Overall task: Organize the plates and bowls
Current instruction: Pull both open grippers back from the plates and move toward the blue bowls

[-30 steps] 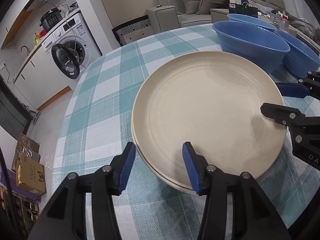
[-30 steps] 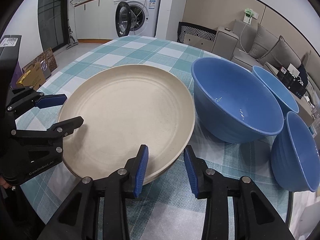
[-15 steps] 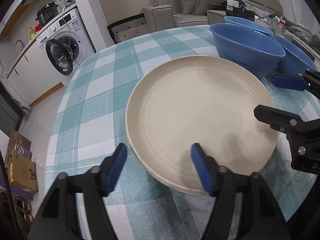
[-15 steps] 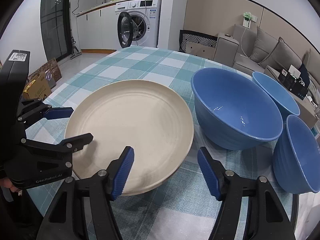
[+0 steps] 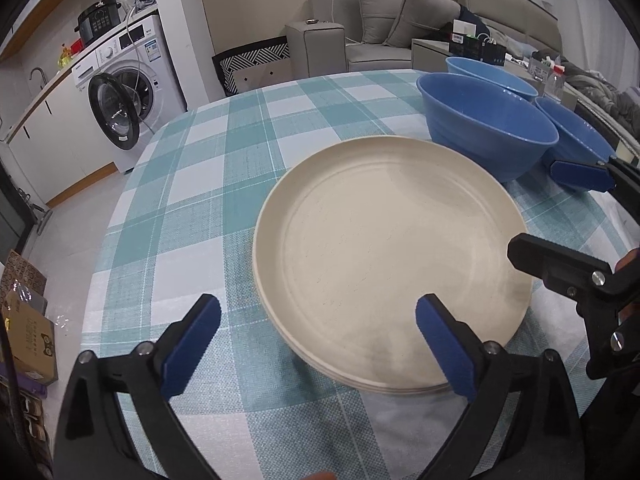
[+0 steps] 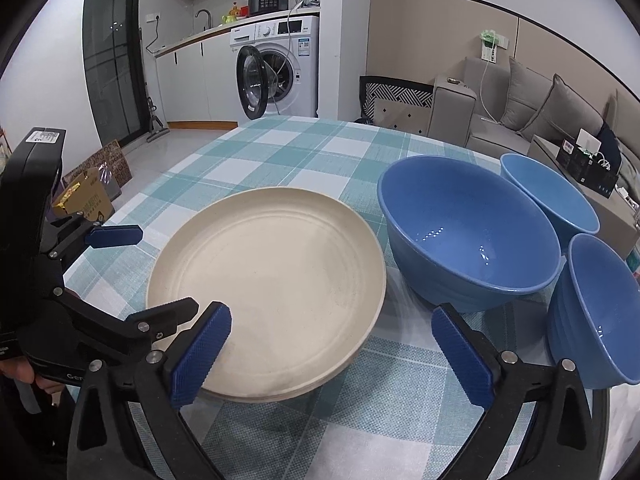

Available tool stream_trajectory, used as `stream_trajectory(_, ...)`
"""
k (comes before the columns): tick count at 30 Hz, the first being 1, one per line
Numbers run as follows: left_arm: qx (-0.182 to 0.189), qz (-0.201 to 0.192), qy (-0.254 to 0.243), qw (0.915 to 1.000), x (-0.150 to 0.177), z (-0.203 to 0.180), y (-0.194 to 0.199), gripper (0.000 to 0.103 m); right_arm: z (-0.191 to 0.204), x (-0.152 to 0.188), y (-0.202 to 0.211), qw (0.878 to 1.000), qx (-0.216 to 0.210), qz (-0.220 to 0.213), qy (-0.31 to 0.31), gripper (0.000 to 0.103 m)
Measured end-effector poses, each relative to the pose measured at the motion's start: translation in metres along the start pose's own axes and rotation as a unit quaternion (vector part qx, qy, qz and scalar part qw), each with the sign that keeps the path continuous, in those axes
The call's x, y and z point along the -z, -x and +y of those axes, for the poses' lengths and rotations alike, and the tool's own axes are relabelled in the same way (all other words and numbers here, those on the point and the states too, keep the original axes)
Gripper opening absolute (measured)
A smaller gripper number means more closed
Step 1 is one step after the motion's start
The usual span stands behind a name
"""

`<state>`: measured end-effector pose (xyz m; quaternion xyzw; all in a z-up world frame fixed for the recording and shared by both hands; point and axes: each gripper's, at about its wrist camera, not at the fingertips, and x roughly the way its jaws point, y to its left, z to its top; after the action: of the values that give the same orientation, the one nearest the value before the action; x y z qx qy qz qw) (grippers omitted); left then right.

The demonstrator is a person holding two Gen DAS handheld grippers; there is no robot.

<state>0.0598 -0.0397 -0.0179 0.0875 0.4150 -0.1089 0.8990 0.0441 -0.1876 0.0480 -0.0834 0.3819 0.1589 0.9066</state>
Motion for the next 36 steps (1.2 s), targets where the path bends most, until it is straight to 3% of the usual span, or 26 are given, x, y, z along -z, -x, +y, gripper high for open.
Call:
stream_trajectory(20, 0.005, -0.058, 0.034, 0.9978, -0.012, 0.009, 0.034, 0.103, -0.002, -0.007, 0.032, 0.999, -0.022, -0.038, -0.004, 0.102)
stream_trajectory(36, 0.029, -0.085, 0.041, 0.9952, -0.035, 0.000, 0.049, 0.103, -0.031, -0.024, 0.071, 0.997, -0.006, -0.072, -0.028, 0.102)
